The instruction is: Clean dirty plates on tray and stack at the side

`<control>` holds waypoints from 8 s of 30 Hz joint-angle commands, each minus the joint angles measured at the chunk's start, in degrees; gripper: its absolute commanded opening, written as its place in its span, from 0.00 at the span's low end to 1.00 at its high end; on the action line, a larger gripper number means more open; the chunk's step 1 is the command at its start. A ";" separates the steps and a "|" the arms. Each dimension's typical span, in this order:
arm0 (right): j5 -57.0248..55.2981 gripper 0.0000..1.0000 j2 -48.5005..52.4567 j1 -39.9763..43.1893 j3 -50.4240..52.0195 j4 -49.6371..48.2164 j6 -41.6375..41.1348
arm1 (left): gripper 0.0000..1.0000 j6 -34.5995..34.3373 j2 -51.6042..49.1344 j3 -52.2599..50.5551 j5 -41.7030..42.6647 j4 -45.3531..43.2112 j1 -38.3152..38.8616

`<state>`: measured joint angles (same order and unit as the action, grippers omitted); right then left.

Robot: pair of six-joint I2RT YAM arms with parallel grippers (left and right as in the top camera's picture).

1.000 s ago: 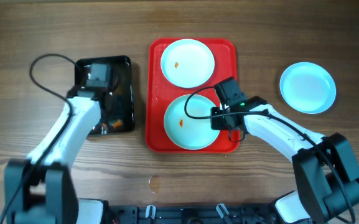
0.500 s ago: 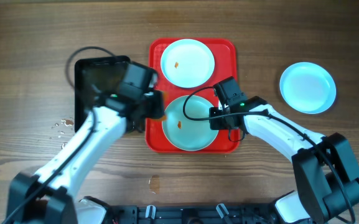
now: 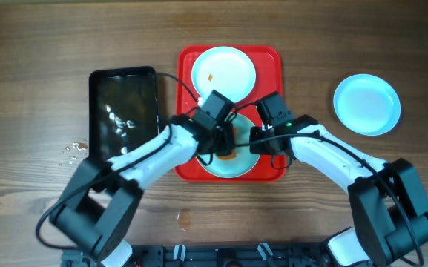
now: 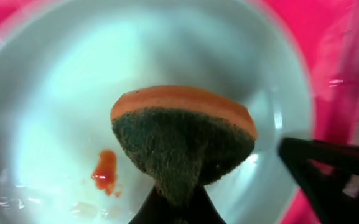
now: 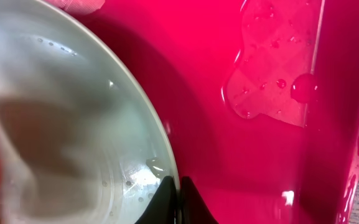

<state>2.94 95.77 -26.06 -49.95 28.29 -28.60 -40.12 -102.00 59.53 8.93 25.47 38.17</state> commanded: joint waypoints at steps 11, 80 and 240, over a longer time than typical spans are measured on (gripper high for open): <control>-0.13 0.04 -0.31 -0.11 0.90 2.01 -4.85 | 0.04 1.22 -5.27 0.50 -6.69 2.49 -3.41; 1.29 0.25 -0.31 -0.11 0.92 -3.65 11.50 | 1.00 20.85 11.82 -7.91 -11.76 6.45 -34.18; -1.73 0.43 -0.68 4.35 -3.06 6.62 12.33 | 1.00 20.85 11.82 -7.91 -11.76 6.43 -34.18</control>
<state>0.03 91.48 -21.96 -53.65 36.23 -18.72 -19.97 -90.17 51.68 -3.07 31.90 4.21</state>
